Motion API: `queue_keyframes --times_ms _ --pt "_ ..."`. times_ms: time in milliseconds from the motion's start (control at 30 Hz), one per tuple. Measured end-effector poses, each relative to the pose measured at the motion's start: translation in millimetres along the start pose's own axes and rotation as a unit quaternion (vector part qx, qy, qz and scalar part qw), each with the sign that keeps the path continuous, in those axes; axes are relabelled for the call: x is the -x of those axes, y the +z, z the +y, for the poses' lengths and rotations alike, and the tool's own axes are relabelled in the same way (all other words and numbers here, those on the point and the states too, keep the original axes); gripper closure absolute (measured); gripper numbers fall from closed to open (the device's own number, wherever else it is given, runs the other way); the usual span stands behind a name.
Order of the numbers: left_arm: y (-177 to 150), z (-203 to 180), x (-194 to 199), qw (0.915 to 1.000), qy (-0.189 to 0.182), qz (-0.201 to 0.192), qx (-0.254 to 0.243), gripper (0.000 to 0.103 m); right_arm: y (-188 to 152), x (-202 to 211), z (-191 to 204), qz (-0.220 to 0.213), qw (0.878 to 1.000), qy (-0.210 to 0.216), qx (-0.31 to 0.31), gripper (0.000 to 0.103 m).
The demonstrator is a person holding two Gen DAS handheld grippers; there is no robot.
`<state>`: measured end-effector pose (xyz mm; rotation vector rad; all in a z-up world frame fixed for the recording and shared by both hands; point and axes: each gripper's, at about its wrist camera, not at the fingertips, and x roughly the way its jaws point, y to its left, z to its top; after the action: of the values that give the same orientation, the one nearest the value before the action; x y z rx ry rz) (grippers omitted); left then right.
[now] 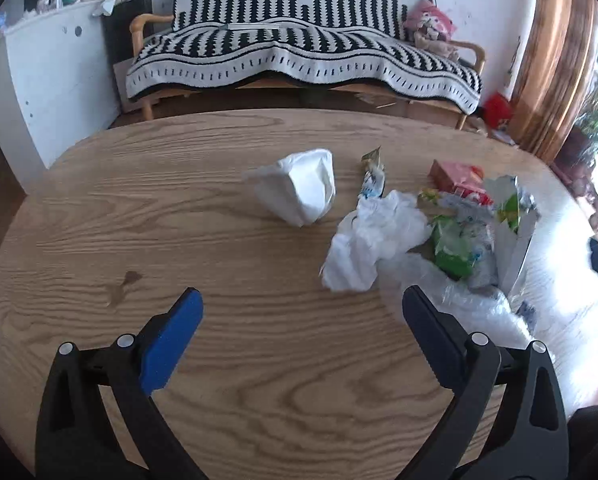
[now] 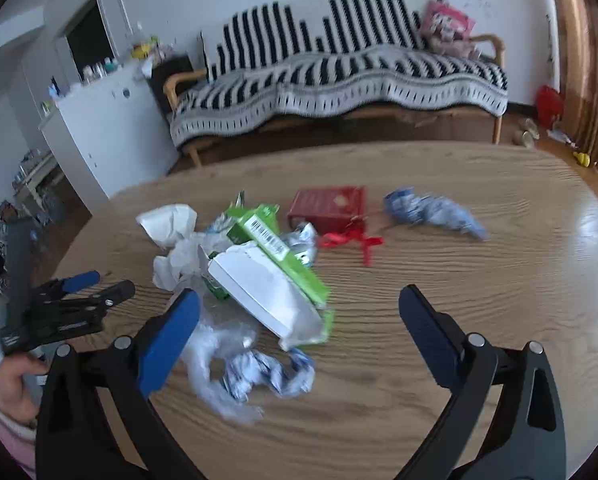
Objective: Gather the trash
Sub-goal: 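Grasp the green-white carton with the right gripper while the left gripper grasps the white paper cup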
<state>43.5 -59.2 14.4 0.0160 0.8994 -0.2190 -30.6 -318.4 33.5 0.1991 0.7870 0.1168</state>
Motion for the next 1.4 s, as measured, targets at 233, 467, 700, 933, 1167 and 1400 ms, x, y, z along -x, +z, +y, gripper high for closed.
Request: queue_keyframes --times_ms 233,467,700,933,1167,1400 --pt "26 7 -28 0.9976 -0.025 -0.002 0.064 0.006 -1 -39 32 0.014 0.998 -0.018 0.055 0.007" --pt "53 7 -70 0.9977 0.014 0.007 0.066 0.008 7 -70 48 0.005 0.993 -0.051 0.11 0.035" --pt "54 -1 -67 0.998 -0.02 0.006 0.059 0.103 13 -58 16 -0.012 0.999 -0.015 0.031 0.064" --pt "51 10 -13 0.9949 -0.047 -0.044 0.078 0.103 14 -19 -26 -0.054 0.997 0.021 -0.053 0.068" --pt "49 -4 -22 0.9971 -0.018 -0.023 0.07 0.007 6 0 -48 -0.059 0.992 0.041 -0.104 0.067" --pt "81 1 -85 0.9931 0.026 0.015 0.114 0.007 6 -2 -42 -0.056 0.994 0.04 -0.085 0.066"
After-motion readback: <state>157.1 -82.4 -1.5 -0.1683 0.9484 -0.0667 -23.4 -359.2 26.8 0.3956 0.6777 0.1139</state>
